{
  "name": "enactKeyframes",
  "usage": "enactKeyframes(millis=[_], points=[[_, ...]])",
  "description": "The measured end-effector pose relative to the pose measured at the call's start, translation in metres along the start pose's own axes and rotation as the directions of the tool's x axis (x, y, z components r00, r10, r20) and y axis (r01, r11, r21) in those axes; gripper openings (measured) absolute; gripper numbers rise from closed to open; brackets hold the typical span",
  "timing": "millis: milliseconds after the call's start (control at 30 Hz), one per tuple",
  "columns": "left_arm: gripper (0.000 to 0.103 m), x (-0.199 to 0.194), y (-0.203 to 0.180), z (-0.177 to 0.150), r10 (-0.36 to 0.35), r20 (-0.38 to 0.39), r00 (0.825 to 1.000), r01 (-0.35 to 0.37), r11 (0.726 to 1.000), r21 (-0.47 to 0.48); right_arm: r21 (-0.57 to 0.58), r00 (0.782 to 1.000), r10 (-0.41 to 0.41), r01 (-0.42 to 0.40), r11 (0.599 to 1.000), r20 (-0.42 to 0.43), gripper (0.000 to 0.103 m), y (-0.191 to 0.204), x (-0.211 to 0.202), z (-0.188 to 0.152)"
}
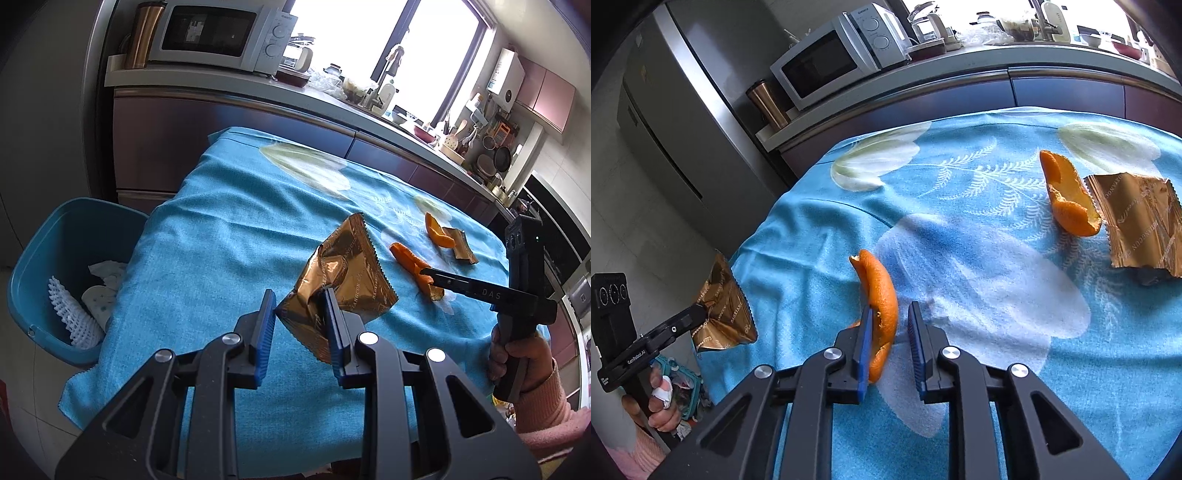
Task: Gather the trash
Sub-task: 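Carry the gold wrapper and orange peel toward the teal bin with both tools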
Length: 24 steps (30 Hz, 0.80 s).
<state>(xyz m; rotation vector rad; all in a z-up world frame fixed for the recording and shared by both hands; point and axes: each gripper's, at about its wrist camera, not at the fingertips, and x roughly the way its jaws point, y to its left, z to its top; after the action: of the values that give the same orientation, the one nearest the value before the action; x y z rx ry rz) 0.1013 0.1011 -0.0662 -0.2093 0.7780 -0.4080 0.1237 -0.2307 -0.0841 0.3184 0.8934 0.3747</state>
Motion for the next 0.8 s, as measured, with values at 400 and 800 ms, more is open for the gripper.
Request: enactKeyframes(millis=[400, 800], points=[[0.026, -0.011, 0.006, 0.003, 0.015, 0.026, 1.0, -0.014, 1.0, -0.013, -0.044, 0.993, 0.102, -0.099, 0.994, 0.052, 0.005, 0.025, -0.016, 0.005], [0.026, -0.039, 0.028, 0.006, 0.056, 0.077, 0.995, -0.052, 0.997, -0.054, -0.117, 0.978, 0.204, -0.2, 0.973, 0.031, 0.005, 0.072, -0.006, 0.013]])
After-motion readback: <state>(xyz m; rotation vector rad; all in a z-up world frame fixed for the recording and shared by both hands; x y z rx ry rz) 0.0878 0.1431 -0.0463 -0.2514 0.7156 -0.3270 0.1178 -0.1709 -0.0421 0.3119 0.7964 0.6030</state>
